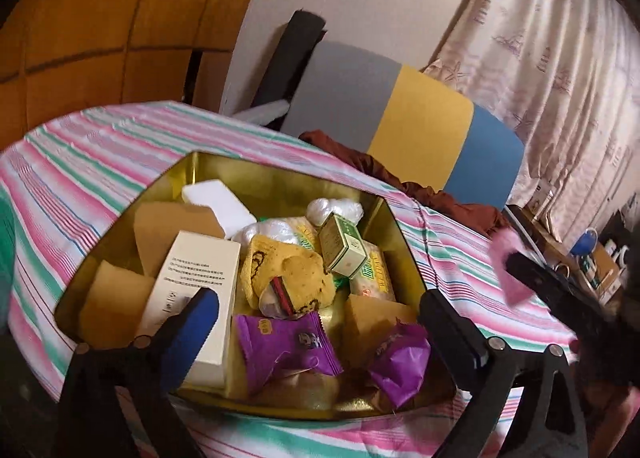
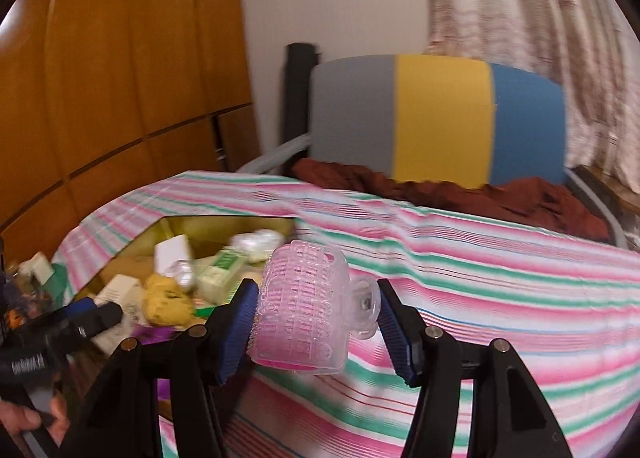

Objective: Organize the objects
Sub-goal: 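Lower the sock and pink roller into the gold tray, open both grippers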

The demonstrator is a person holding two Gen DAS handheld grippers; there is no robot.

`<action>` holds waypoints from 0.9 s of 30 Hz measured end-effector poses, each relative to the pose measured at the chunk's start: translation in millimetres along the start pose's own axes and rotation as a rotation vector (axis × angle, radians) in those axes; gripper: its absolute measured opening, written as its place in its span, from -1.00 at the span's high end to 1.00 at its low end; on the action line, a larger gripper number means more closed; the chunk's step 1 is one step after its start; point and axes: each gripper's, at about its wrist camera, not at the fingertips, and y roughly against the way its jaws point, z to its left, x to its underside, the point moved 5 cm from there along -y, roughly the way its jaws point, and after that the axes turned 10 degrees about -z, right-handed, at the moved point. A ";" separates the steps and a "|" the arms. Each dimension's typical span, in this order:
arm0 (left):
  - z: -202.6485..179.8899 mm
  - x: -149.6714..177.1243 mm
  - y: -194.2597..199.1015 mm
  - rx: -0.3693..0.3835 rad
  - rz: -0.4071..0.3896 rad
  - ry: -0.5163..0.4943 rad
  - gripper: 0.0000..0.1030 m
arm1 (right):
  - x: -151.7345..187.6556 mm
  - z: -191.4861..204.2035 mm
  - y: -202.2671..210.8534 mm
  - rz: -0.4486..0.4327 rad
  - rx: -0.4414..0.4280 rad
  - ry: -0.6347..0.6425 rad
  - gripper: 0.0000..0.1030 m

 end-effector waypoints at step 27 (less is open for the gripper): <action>48.9 3.1 25.3 -0.142 0.046 0.012 -1.00 | -18.8 132.8 -207.2 0.468 -0.123 0.210 -0.23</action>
